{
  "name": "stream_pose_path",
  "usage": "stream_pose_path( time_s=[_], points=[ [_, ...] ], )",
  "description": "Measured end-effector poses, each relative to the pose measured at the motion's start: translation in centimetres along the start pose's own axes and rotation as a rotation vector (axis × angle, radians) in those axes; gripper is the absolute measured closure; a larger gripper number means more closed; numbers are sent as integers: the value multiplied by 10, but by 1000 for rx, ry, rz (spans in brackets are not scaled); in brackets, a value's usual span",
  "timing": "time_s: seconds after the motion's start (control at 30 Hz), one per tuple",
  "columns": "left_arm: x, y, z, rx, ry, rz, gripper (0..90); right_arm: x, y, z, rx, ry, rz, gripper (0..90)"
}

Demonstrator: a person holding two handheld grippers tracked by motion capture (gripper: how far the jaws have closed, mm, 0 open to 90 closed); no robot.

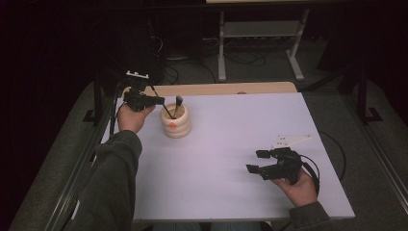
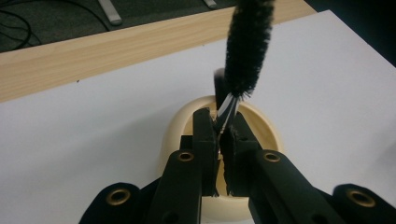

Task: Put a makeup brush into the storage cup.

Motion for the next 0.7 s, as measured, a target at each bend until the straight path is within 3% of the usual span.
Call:
stream_pose_path(
  time_s=[0.23, 0.47, 0.7],
  points=[
    [-1, 2, -11, -27, -15, -4, 828, 2, 2, 1, -6, 1, 3, 293],
    [-3, 2, -24, -22, 3, 6, 790, 4, 6, 1, -11, 3, 7, 295],
    [-12, 2, -36, -34, -25, -4, 722, 5, 6, 2, -20, 1, -3, 293]
  ],
)
Point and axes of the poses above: each handheld gripper's, and its own axes: x roughly forward along the jaws, z roughly out of its top, y roughly to its left, the point moved 5 cm from there along x, roughly forward along the jaws, and after that the axes turned 12 degrees about x, right-handed, at the moved point
